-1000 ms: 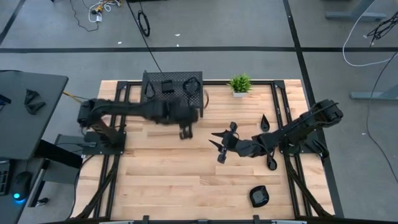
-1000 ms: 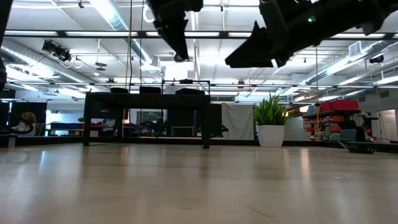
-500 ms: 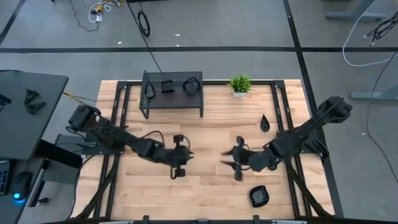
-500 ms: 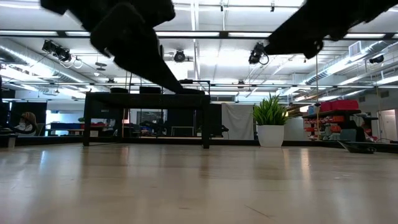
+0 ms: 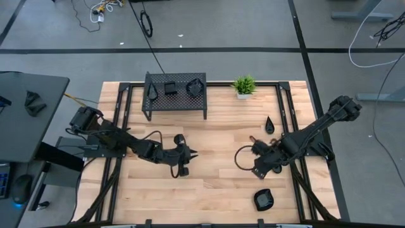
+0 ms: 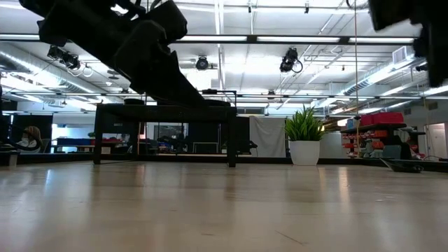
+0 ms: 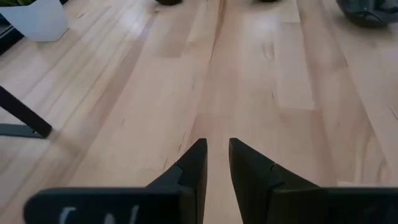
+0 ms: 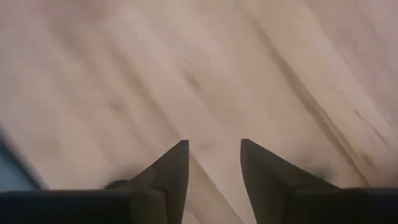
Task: Pick & Place Mini shaped plates
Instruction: Stack the black drop shaped plate on top of the black drop shaped plates on the shelf
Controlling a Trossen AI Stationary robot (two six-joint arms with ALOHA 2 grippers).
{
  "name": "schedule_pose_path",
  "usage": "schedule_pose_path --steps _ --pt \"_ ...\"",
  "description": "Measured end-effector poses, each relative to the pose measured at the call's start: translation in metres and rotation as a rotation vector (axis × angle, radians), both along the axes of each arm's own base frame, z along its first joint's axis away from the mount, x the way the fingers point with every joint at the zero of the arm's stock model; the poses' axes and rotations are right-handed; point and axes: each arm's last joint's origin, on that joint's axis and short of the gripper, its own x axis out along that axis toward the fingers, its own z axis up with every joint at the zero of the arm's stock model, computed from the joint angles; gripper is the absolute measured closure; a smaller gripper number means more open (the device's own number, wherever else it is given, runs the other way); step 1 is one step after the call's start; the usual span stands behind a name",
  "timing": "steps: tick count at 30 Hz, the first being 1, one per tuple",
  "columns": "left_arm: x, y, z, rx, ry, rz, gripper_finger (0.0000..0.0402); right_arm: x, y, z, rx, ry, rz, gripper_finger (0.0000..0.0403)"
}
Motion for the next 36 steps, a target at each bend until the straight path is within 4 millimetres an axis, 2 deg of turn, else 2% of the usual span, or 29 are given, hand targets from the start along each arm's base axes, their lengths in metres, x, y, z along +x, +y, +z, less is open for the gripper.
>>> schedule_pose_path --steps 3,7,14,20,29,36 --pt "0.0 0.0 0.0 0.006 0.001 -0.005 0.033 -0.01 -0.005 -0.006 -0.013 0.12 -0.155 0.0255" --pt "0.0 0.0 0.0 0.007 0.002 -0.006 0.033 -0.014 -0.006 -0.022 0.036 0.161 -0.31 0.0255" --pt "0.0 0.0 0.0 0.045 0.011 -0.027 0.033 -0.028 -0.01 -0.07 0.136 0.278 -0.436 0.0255" --pt "0.0 0.0 0.0 0.059 0.016 -0.035 0.033 -0.04 -0.014 -0.087 0.124 0.344 -0.507 0.0255" --pt "0.0 0.0 0.0 0.069 0.017 -0.037 0.033 -0.039 -0.013 -0.107 0.206 0.263 -0.492 0.0255" --pt "0.0 0.0 0.0 0.069 0.014 -0.035 0.033 -0.016 -0.005 -0.103 0.299 -0.01 -0.462 0.0255"
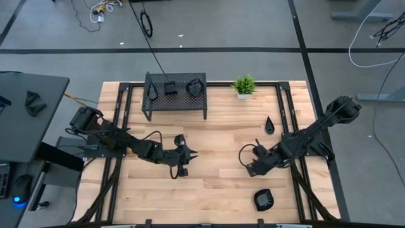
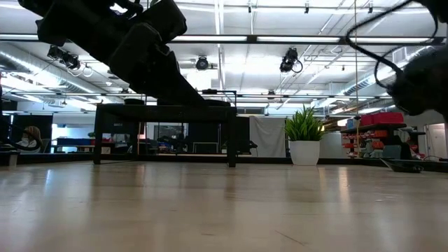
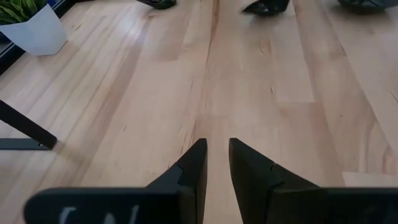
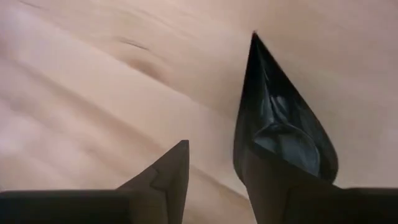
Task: Pick & Place Mini shaped plates
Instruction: Stack the black drop shaped plate on top of the black drop shaped plates on the shelf
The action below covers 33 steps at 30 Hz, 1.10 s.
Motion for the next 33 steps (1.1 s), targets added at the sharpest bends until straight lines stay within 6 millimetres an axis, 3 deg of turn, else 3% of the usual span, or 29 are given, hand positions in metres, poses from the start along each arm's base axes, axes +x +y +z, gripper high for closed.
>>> schedule_pose_path --steps 9,12,17,23,28,33 --pt "0.0 0.0 0.0 -0.001 -0.002 0.001 0.033 0.028 -0.004 -0.001 -0.049 -0.229 0.007 0.0273" --pt "0.0 0.0 0.0 -0.001 -0.002 0.001 0.033 0.037 -0.005 -0.001 -0.079 -0.303 0.09 0.0285" --pt "0.0 0.0 0.0 -0.001 -0.002 0.001 0.033 0.047 -0.002 0.027 -0.103 -0.405 0.196 0.0309" --pt "0.0 0.0 0.001 -0.004 -0.009 0.001 0.033 0.024 -0.001 0.047 -0.127 -0.17 0.302 0.0336" --pt "0.001 0.0 0.001 -0.005 -0.011 0.001 0.033 0.001 -0.002 0.04 -0.157 0.028 0.293 0.0339" --pt "0.001 0.0 0.001 -0.007 -0.017 0.001 0.033 -0.01 -0.005 0.025 -0.163 0.093 0.285 0.0311"
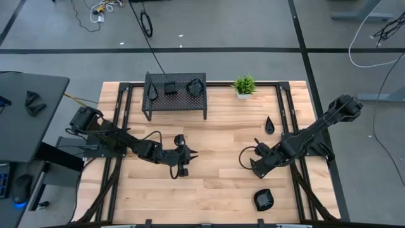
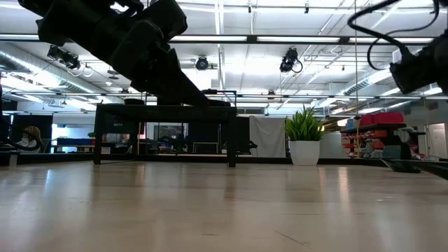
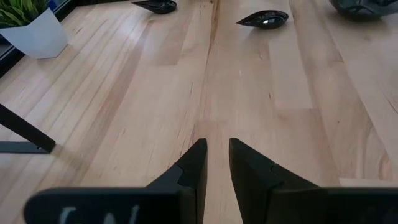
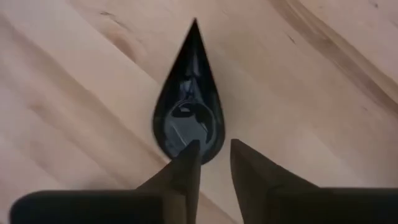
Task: Pick & Place Mini shaped plates
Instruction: Stack the black drop shaped plate on top of the black drop shaped plates on the shelf
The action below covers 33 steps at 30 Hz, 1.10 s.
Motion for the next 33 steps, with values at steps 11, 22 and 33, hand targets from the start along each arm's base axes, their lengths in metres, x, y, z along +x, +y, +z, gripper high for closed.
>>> schedule_pose_path --steps 11,22,33 --pt "0.0 0.001 0.0 -0.002 -0.001 0.006 0.033 -0.01 -0.006 -0.029 0.011 -0.008 -0.025 0.0291" --pt "0.0 0.001 0.0 -0.001 0.0 0.005 0.033 -0.008 -0.005 -0.036 0.052 -0.078 -0.006 0.0385" --pt "0.0 0.001 0.0 -0.038 -0.009 0.024 0.033 0.014 0.002 0.005 -0.07 -0.204 -0.058 0.0399"
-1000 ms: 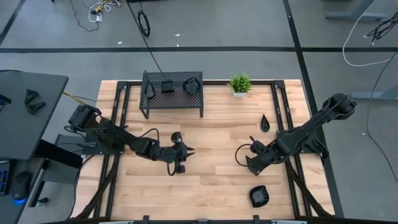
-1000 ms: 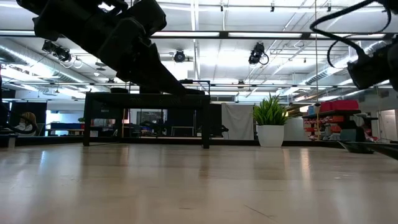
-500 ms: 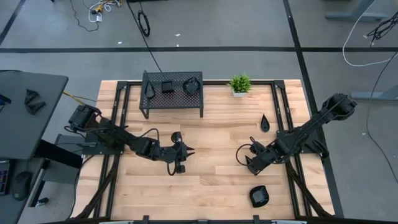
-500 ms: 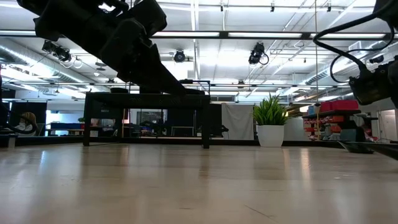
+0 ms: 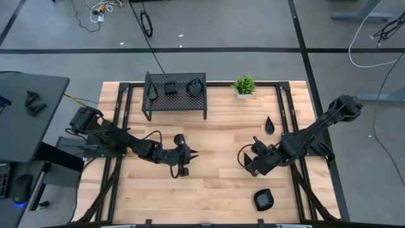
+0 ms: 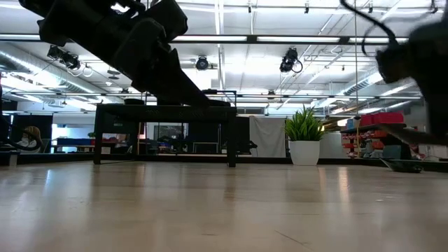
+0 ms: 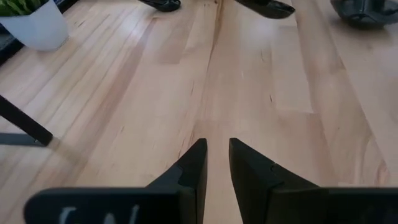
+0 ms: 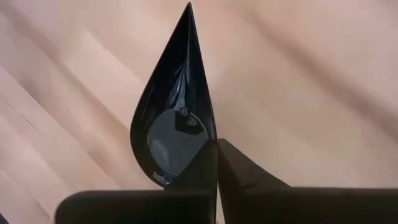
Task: Pick & Place Mini shaped plates
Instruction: Stack the black drop shaped plate on top of the black drop shaped plates on the shelf
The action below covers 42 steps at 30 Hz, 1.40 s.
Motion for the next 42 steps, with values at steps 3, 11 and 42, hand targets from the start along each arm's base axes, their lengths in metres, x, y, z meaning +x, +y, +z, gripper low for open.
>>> schedule_pose_path --steps 3,11,42 --pt "0.001 0.0 0.002 -0.042 -0.028 0.015 0.033 0.012 0.0 0.018 -0.111 -0.122 -0.04 0.0401" --pt "0.011 0.004 0.021 -0.031 -0.222 -0.009 0.0317 0.066 0.001 0.05 -0.543 -0.335 -0.065 0.0402" --pt "0.017 0.017 0.05 0.269 -0.339 0.405 0.0334 0.169 -0.011 0.064 -1.111 -0.412 -0.047 0.0403"
